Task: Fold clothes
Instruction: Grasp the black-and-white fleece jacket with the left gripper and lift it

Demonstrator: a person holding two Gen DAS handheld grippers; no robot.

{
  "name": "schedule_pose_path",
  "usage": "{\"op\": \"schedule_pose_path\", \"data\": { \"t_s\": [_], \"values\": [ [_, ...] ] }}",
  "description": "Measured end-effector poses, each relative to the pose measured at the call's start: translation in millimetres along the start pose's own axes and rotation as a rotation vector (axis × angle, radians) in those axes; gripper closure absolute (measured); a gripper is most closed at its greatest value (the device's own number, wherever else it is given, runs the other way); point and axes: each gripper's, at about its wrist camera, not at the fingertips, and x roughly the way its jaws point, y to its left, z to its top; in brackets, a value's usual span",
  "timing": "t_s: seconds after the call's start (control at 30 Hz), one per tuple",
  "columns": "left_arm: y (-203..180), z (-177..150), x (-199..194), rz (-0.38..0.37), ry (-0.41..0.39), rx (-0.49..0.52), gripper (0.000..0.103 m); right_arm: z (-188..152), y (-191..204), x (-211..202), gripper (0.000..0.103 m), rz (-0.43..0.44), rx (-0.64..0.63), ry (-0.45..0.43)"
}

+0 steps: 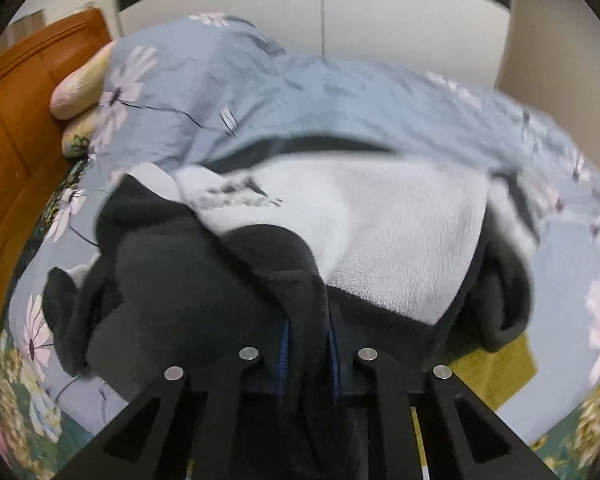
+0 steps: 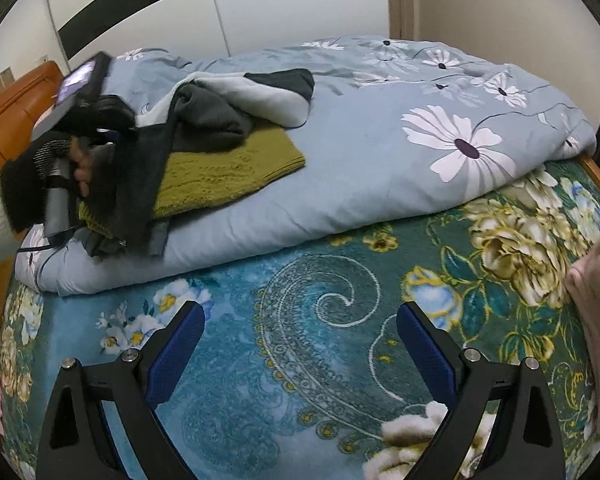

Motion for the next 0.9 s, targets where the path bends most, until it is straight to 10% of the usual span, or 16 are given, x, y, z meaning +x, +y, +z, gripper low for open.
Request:
{"op": "schedule_pose_path", "data": {
  "t_s": [0.47,0.7,0.9],
  "values": [
    [82.7,-65.5,-213.9,-0.322,-0.271,0.08,0.092,-3.8,46.7,-52.3,0.006,0.028,0.048,-0.004],
    [111.1,-151.9,-297.4,-0.564,-0.254,0.114,0.092,-16.5,62.4,-97.4,0.006,0.032,0.053,-0.058],
    [110.0,-242.9,-259.1,-0.632,-0.011,0.143,0.091,-40.0,58.3,-94.5,0.006,0.012,0.091,-0.01]
  ]
}}
